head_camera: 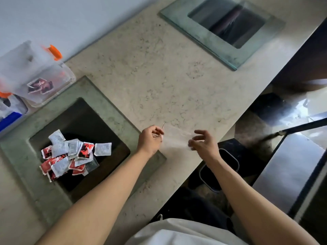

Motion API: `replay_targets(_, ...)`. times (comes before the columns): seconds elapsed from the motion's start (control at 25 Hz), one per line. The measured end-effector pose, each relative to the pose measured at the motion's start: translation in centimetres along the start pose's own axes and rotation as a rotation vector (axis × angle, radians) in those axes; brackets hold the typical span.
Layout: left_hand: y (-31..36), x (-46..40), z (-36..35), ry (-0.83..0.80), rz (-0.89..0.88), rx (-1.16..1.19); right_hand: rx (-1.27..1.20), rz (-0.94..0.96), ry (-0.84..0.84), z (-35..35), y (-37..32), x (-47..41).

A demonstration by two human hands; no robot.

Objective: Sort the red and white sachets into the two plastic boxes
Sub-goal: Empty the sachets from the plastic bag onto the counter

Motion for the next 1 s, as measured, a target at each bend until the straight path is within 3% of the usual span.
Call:
replay_targets(0.12,0.6,-2.3,-1.3,0.037,-0.042,-0.258,0.062,-0.042,-0.023,0.2,2.0,-0.2)
replay_targets(0.24,0.2,-3.8,-2.6,-0.031,-0.116,-0.471,0.226,-0.068,-0.01,0.0,2.6,-0.2)
replay_targets(0.4,-0.2,-3.9,-3.8,-0.016,-0.284,-0.754,0.452,0.071,0.001,-0.4,2.2,-0.1)
replay_targets(0.6,-0.7,-2.6,-4.5,-0.099,-0.25,-1.138,0.747,0.168,-0.033,-1.0,2.6,0.0)
replay_targets(0.84,-0.7,-1.7,-3.8,-0.192,-0.163,-1.175,0.818,0.134,-0.017,-1.9,1.8,0.9)
replay_targets(1.0,-0.4,0.2,-1.3,-0.088,-0.18,-1.021,0.779,0.267,-0.071,-4.6,-0.5,1.3)
Point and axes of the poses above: each hand's wrist, its own x-axis away from the middle knuckle, its own z-axis out of the back of the hand, y = z × x, the point moved 4 cm from there along -x, towards the middle knuckle, and after that the axes turned 13 degrees about -y, right-handed, at the moved point
